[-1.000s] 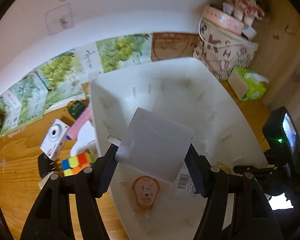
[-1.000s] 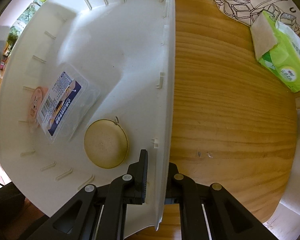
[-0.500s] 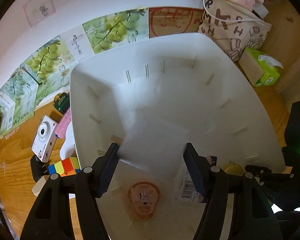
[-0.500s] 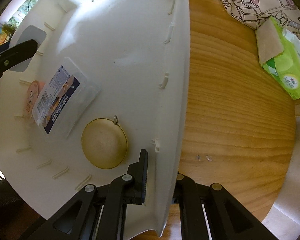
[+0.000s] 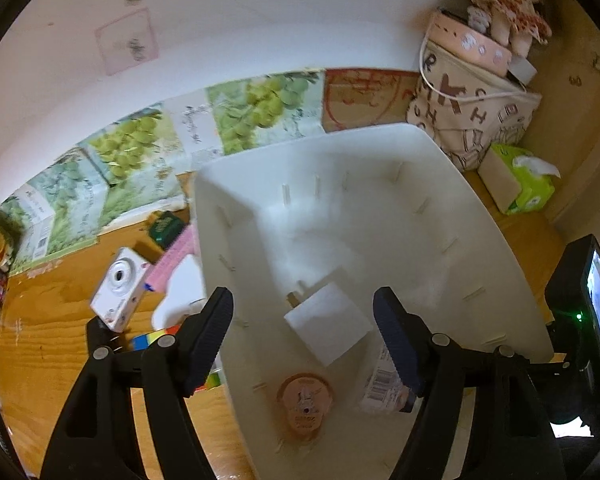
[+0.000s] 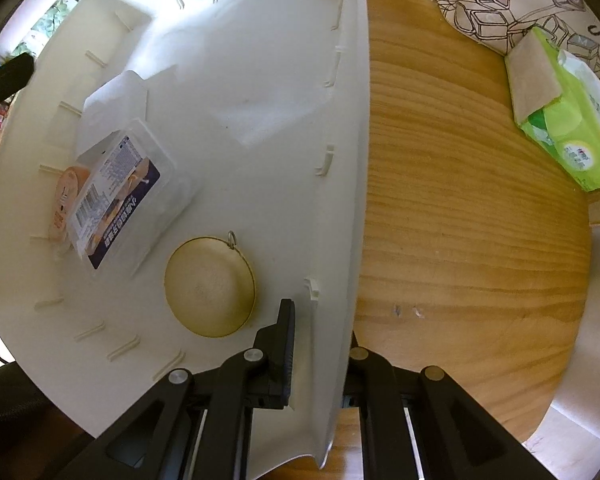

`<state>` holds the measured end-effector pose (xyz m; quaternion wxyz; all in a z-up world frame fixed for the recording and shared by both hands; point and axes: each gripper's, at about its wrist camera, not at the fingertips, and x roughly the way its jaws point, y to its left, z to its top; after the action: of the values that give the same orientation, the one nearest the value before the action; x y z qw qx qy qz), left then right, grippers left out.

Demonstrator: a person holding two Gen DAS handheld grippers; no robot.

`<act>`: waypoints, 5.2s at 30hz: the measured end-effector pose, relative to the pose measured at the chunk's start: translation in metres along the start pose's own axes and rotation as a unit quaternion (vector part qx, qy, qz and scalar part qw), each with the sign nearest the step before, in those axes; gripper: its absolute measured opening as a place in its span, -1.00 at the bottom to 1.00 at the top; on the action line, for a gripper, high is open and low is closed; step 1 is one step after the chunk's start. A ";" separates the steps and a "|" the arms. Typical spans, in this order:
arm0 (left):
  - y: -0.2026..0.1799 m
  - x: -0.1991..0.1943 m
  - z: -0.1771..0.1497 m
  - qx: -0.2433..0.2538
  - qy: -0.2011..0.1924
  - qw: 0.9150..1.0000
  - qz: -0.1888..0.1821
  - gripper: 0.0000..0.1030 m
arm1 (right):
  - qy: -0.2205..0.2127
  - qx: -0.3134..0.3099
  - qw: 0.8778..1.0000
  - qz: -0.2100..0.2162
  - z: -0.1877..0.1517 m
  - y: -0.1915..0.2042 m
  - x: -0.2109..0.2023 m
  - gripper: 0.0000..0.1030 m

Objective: Organize rigid objects

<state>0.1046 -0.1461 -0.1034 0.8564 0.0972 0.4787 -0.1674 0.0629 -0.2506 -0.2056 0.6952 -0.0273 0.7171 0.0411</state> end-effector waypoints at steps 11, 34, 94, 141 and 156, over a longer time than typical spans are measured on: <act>0.042 -0.045 -0.026 -0.059 -0.046 0.997 0.034 0.47 | -0.025 0.006 1.000 -0.006 -0.014 -0.002 -0.010 -0.77; 0.133 -0.056 -0.090 -0.141 0.013 0.986 0.089 0.52 | -0.113 0.102 0.988 -0.029 -0.047 -0.002 -0.024 -0.77; 0.246 0.059 -0.082 -0.399 0.160 0.897 -0.099 0.13 | -0.063 0.167 0.981 -0.076 -0.018 -0.007 -0.008 -0.67; 0.245 0.069 -0.088 -0.498 0.137 0.840 -0.168 -0.77 | -0.058 0.061 0.996 -0.038 -0.007 -0.007 -0.011 -0.67; 0.235 0.033 -0.111 -0.517 0.117 0.826 -0.192 -0.91 | -0.067 0.026 0.997 -0.034 -0.012 0.005 -0.013 -0.67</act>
<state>0.1229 0.1013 -0.1880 0.6691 -0.4353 0.6008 -0.0439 0.0504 -0.2475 -0.1926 0.7430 -0.0305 0.6686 0.0006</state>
